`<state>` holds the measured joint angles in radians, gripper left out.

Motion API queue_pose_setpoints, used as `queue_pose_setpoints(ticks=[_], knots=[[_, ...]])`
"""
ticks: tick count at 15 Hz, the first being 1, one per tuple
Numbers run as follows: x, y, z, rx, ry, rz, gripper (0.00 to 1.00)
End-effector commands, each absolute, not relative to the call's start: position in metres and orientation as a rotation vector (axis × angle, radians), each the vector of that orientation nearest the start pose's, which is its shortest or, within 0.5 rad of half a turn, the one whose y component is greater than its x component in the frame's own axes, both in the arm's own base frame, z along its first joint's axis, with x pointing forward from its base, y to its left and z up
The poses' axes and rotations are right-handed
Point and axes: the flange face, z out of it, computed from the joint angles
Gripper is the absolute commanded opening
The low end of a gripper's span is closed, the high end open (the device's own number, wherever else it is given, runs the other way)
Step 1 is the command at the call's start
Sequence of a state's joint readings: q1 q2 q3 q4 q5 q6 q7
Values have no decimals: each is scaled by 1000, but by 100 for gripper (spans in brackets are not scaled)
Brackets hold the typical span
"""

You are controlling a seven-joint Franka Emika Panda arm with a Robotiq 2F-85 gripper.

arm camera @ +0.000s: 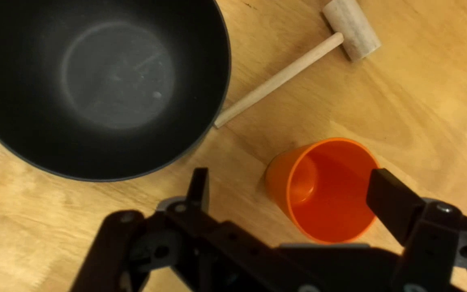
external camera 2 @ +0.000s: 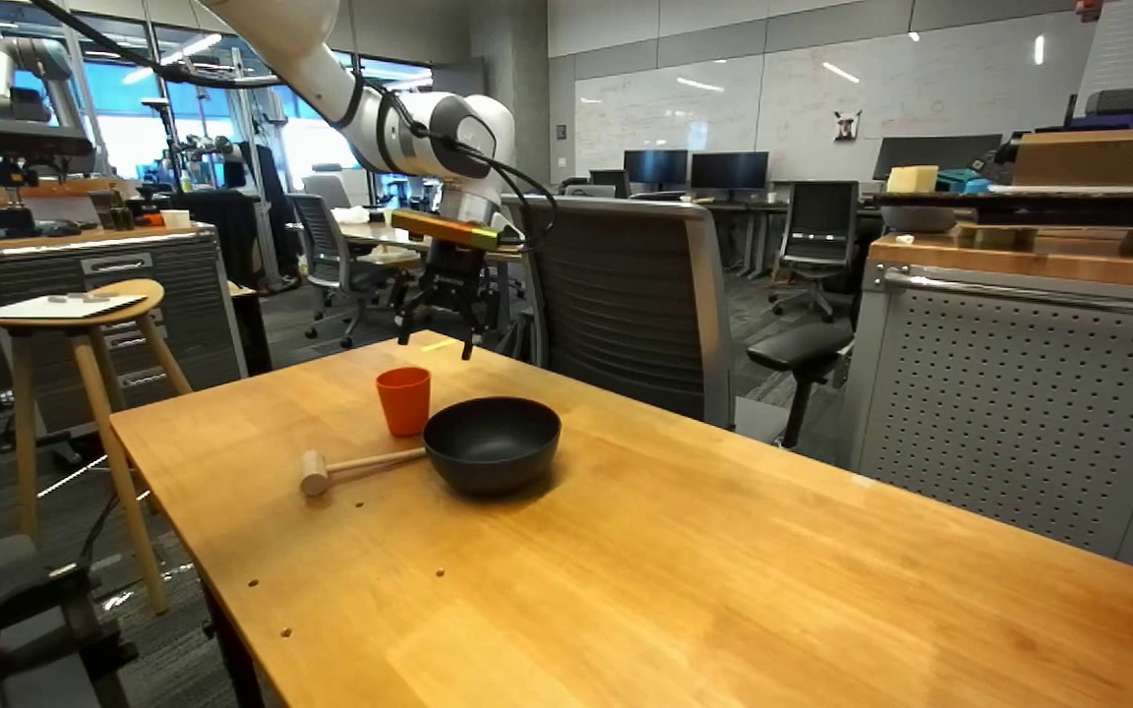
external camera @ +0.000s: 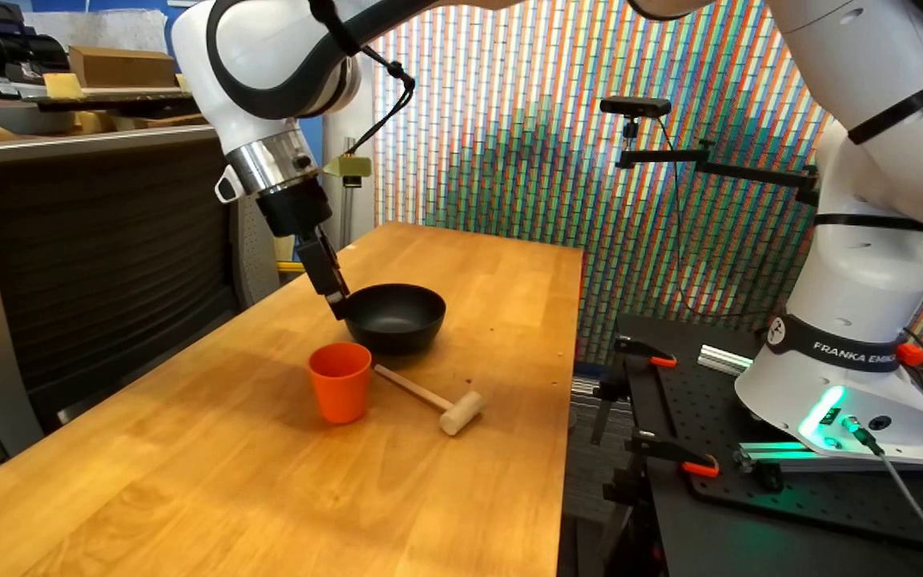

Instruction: Put the cup in the bowl

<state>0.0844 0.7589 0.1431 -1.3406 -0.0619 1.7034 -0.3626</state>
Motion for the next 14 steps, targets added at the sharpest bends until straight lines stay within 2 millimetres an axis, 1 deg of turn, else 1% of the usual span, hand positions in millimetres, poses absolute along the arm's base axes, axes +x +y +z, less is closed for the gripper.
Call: queue_pose_setpoints(ticks=[1, 4, 6, 7, 8, 9, 10, 12, 14], knots=[[686, 148, 239, -2835, -898, 659, 100], [685, 149, 214, -2854, -889, 709, 100], [683, 149, 201, -2861, -889, 731, 100], [683, 148, 196, -2870, -902, 732, 75], [685, 149, 193, -2886, -903, 727, 75], [686, 148, 191, -2886, -907, 727, 68], [686, 149, 190, -2887, -911, 729, 58], [686, 150, 192, -2882, -918, 728, 42], [686, 151, 197, -2863, -923, 722, 28]])
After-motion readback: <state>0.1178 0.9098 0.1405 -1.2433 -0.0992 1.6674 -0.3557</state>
